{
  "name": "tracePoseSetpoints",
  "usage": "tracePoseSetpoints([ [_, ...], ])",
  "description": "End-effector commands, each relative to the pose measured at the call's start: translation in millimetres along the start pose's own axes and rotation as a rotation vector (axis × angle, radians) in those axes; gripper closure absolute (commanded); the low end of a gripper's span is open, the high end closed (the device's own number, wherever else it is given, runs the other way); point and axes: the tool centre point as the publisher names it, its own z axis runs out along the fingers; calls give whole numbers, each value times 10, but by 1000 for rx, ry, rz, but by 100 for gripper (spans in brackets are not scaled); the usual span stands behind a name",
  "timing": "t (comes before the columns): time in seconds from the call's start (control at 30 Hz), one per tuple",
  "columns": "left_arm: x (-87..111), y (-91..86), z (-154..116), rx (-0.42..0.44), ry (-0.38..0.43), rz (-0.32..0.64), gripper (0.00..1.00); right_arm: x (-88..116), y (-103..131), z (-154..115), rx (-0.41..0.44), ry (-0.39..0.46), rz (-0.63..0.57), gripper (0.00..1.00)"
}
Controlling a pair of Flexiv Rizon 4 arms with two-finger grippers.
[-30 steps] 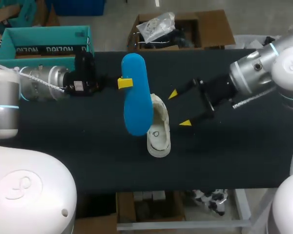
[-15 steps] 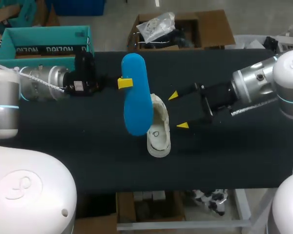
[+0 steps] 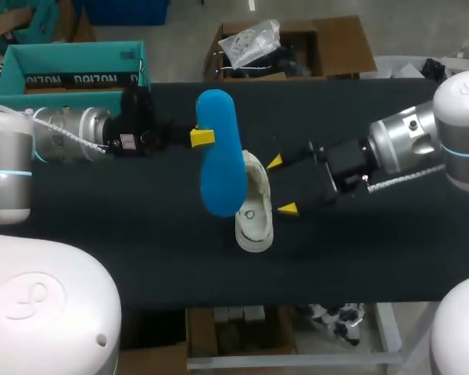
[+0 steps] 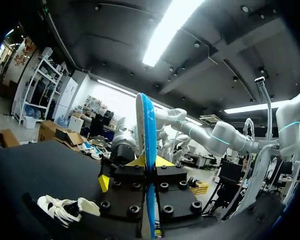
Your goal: Open the shoe tongue, take the insole out of the shoe, put the insole back into the shoe, and pack the shoe into the shoebox
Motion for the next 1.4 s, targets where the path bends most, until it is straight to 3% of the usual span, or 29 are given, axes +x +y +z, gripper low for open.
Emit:
tracePoseSetpoints([
  [0.03, 23, 137, 59, 7, -17, 61, 100, -51, 24, 25, 18, 9, 6, 0],
  [0.4, 9, 315, 360, 24, -6, 388, 100, -71, 11, 96, 58, 9, 44, 0],
  [0.47, 6, 339, 396, 38, -6, 425, 100, -83, 11, 100, 64, 9, 48, 9],
  [0.53, -5, 373, 430, 50, 0, 459, 100, -92, 2, 110, 73, 11, 51, 32],
  [0.7, -45, 479, 475, 44, -5, 504, 100, -118, -36, 131, 90, 15, 48, 56],
  [1.07, -90, 667, 466, 62, 5, 522, 100, -161, -26, 124, 129, 35, 36, 64],
  [1.3, -79, 736, 514, 78, 11, 524, 100, -165, 3, 146, 153, 35, 28, 75],
  [1.37, -78, 757, 529, 79, 11, 526, 100, -167, 7, 146, 154, 35, 28, 84],
  [1.4, -78, 764, 533, 81, 12, 525, 100, -167, 8, 146, 154, 34, 28, 95],
])
